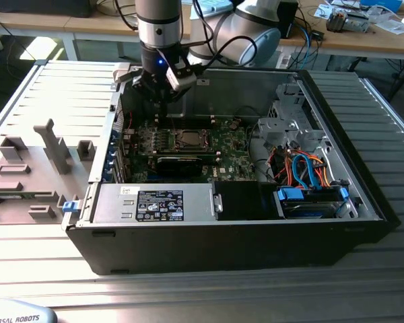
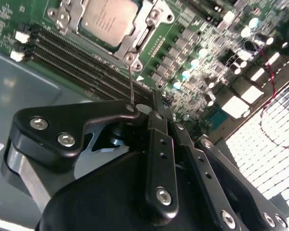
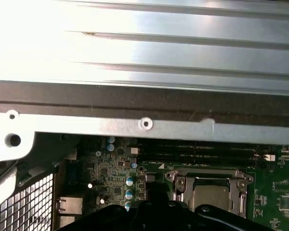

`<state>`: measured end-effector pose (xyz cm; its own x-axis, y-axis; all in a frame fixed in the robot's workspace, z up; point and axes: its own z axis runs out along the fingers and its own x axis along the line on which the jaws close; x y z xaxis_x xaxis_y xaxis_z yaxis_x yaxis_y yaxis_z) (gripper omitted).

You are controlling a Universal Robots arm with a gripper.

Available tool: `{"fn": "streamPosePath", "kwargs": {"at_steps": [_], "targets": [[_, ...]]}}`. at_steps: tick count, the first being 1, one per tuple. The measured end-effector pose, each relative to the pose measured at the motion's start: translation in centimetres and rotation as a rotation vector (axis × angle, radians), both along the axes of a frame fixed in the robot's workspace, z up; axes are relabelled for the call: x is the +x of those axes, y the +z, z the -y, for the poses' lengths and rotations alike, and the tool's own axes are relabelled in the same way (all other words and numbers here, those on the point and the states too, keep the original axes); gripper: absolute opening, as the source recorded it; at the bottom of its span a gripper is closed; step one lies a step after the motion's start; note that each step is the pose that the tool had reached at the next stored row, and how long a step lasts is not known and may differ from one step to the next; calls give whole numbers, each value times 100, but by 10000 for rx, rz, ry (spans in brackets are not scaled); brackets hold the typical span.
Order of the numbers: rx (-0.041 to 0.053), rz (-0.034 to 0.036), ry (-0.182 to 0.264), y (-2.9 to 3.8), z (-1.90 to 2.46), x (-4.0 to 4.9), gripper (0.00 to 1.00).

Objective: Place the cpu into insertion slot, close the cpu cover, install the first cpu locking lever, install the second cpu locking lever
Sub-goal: 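Install the first cpu locking lever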

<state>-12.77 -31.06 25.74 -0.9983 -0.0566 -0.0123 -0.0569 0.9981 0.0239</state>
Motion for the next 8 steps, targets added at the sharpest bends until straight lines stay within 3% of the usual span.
{"fn": "streamPosePath", "kwargs": {"at_steps": [8], "targets": [[11,0,20,-3,-21,98,11]]}}
